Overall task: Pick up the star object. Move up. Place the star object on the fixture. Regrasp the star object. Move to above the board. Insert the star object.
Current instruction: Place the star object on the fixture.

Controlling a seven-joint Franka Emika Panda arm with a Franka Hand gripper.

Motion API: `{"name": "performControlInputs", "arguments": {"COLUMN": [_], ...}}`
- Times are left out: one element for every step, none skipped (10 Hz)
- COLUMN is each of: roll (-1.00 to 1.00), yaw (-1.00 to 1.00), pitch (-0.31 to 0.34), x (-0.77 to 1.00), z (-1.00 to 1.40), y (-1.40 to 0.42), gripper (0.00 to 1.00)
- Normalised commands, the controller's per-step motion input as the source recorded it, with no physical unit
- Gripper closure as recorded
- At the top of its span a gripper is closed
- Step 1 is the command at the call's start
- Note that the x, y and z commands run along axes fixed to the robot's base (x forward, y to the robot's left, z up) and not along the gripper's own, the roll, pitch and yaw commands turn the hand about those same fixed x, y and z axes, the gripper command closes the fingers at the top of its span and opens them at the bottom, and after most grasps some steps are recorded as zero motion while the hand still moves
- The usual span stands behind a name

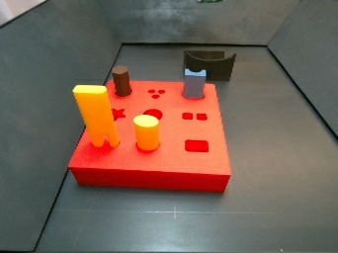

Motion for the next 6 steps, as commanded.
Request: {"name": "performControlInputs", "arguments": {"roll": [-0.65, -0.53, -0.31, -0.24, -1.00, -1.00], "yaw": [-0.08, -0.10, -0.12, -0.12, -0.20, -0.20], "pitch": [0.229, 0.200, 0.138, 0.114, -0.033, -0.044], "x": [0.12, 0.09, 0.07, 0.07, 0.10, 0.11], "z": [-0.01, -0.01, -0.01, 0.00, -1.00, -1.00], "y": [0.03, 0.04, 0.04, 0.02, 0.06, 0.06], "gripper": [1.00, 1.00, 1.00, 1.00, 1.00, 1.00]}}
